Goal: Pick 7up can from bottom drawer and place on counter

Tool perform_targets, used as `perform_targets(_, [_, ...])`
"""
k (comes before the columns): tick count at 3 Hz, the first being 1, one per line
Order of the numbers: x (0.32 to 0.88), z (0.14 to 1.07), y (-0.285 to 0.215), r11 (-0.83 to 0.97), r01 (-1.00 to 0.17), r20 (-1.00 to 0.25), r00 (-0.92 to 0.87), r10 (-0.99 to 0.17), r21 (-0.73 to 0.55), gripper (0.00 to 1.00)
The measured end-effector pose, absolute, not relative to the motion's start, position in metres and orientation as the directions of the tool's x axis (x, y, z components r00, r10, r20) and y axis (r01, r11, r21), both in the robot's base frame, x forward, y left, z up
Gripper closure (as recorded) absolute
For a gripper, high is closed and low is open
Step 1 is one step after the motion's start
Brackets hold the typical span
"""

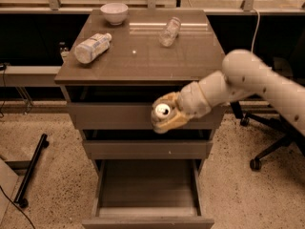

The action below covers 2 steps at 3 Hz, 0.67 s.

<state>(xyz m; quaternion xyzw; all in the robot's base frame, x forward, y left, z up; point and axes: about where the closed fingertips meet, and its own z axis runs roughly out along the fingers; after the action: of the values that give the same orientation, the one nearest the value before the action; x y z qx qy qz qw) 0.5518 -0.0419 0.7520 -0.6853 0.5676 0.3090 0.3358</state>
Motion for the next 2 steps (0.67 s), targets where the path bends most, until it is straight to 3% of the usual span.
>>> perform_targets(2, [0.596,0.886,-0.022,-0.224,-0.939,-0.724,0.345,-0.597,-0.263,1.00])
